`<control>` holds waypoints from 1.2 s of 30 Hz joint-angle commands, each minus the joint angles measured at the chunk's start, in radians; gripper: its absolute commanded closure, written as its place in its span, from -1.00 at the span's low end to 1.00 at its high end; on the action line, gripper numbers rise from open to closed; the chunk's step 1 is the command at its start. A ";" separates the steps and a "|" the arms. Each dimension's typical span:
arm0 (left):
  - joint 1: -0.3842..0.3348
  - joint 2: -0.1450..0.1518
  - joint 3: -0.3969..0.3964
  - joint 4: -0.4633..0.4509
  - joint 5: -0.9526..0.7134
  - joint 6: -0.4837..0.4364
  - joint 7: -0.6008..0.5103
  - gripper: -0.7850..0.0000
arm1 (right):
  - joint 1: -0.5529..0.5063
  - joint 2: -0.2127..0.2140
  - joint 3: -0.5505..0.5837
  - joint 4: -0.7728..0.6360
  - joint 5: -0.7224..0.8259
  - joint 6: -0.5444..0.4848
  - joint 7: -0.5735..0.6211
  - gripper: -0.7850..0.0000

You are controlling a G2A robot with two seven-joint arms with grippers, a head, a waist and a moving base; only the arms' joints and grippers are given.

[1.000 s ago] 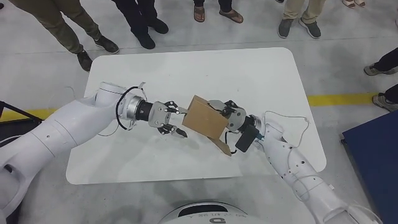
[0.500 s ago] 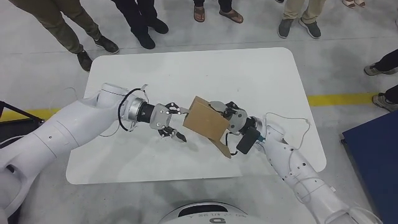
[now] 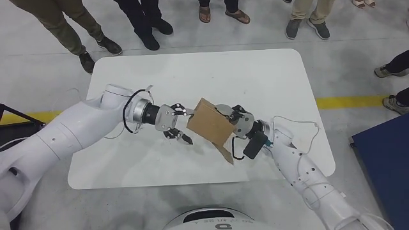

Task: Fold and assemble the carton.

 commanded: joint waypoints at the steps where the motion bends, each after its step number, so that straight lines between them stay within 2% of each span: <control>1: -0.001 0.012 0.000 0.026 -0.007 -0.021 -0.021 -0.89 | -0.001 0.001 0.003 0.002 -0.001 -0.001 -0.001 1.00; 2: 0.001 0.020 0.000 0.036 -0.015 -0.034 -0.034 -1.00 | -0.001 0.002 0.005 0.003 -0.001 -0.001 -0.002 1.00; 8: 0.015 0.081 -0.023 0.081 -0.048 -0.102 -0.102 -1.00 | -0.005 0.010 0.030 0.007 -0.002 -0.008 0.014 1.00; 11: 0.023 0.108 -0.060 0.114 -0.075 -0.145 -0.145 -1.00 | -0.004 0.012 0.036 0.008 -0.012 -0.009 0.029 1.00; 14: 0.063 0.124 -0.103 0.157 -0.147 -0.214 -0.189 -1.00 | -0.004 0.012 0.036 0.008 -0.012 -0.009 0.029 1.00; 17: 0.063 0.124 -0.103 0.157 -0.147 -0.214 -0.189 -1.00 | -0.004 0.012 0.036 0.008 -0.012 -0.009 0.029 1.00; 18: 0.063 0.124 -0.103 0.157 -0.147 -0.214 -0.189 -1.00 | 0.006 0.014 0.029 0.009 -0.074 -0.001 0.077 1.00; 19: 0.063 0.124 -0.103 0.157 -0.147 -0.214 -0.189 -1.00 | 0.036 0.019 0.011 0.007 -0.258 0.038 0.206 1.00; 20: 0.063 0.124 -0.103 0.157 -0.147 -0.214 -0.189 -1.00 | 0.058 0.019 -0.023 -0.003 -0.388 0.031 0.304 1.00; 22: 0.063 0.124 -0.103 0.157 -0.147 -0.214 -0.189 -1.00 | 0.105 0.012 -0.056 -0.007 -0.363 -0.041 0.254 1.00; 25: 0.063 0.124 -0.103 0.157 -0.147 -0.214 -0.189 -1.00 | 0.203 0.021 -0.096 0.000 -0.620 -0.083 0.313 1.00; 28: 0.063 0.124 -0.103 0.157 -0.147 -0.214 -0.189 -1.00 | 0.272 0.037 -0.133 -0.040 -0.886 -0.180 0.363 1.00; 30: 0.063 0.124 -0.103 0.157 -0.147 -0.214 -0.189 -1.00 | 0.292 0.047 -0.130 -0.082 -0.949 -0.226 0.360 1.00; 36: 0.063 0.124 -0.103 0.157 -0.147 -0.214 -0.189 -1.00 | 0.293 0.048 -0.126 -0.089 -0.949 -0.231 0.363 1.00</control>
